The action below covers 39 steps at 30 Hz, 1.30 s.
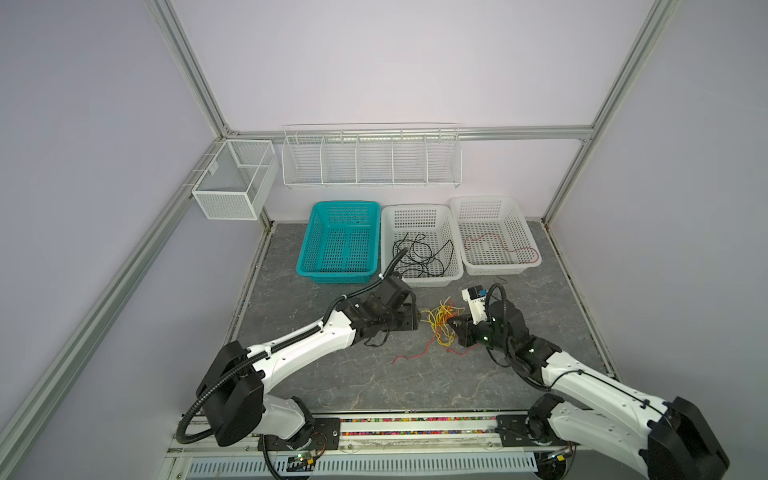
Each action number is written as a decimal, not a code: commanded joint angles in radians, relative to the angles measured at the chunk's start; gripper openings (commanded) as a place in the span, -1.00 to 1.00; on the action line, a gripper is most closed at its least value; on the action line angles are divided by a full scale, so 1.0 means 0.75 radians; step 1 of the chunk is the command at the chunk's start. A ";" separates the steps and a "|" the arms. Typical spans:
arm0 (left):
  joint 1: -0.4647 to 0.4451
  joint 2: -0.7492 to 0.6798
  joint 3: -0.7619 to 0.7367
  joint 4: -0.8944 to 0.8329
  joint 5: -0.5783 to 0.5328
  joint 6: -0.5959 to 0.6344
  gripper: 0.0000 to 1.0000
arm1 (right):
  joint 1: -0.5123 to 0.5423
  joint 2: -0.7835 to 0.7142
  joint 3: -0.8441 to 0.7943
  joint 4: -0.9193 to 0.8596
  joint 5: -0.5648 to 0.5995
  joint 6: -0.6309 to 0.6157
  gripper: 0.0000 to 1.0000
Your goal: Untangle the cables
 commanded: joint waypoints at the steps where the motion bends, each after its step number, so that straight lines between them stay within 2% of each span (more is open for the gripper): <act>1: -0.053 -0.090 -0.112 0.237 0.021 -0.103 0.13 | 0.011 -0.015 -0.019 0.115 -0.099 -0.026 -0.87; 8: -0.058 -0.213 -0.366 0.485 0.011 -0.158 0.14 | 0.019 -0.018 -0.048 0.203 -0.194 -0.024 -0.87; 16: -0.056 -0.289 -0.552 0.689 -0.023 -0.228 0.12 | 0.028 0.001 -0.065 0.294 -0.294 -0.011 -0.87; 23: -0.057 -0.320 -0.742 1.040 -0.037 -0.346 0.02 | 0.042 0.048 -0.054 0.317 -0.331 -0.012 -0.87; 29: -0.056 -0.399 -0.823 1.150 -0.099 -0.365 -0.14 | 0.054 0.066 -0.048 0.322 -0.334 -0.018 -0.87; 32: -0.057 -0.435 -0.864 1.230 -0.114 -0.376 -0.15 | 0.058 0.066 -0.048 0.323 -0.336 -0.019 -0.87; 39: -0.056 -0.415 -0.884 1.291 -0.112 -0.390 -0.27 | 0.066 0.064 -0.048 0.330 -0.342 -0.022 -0.87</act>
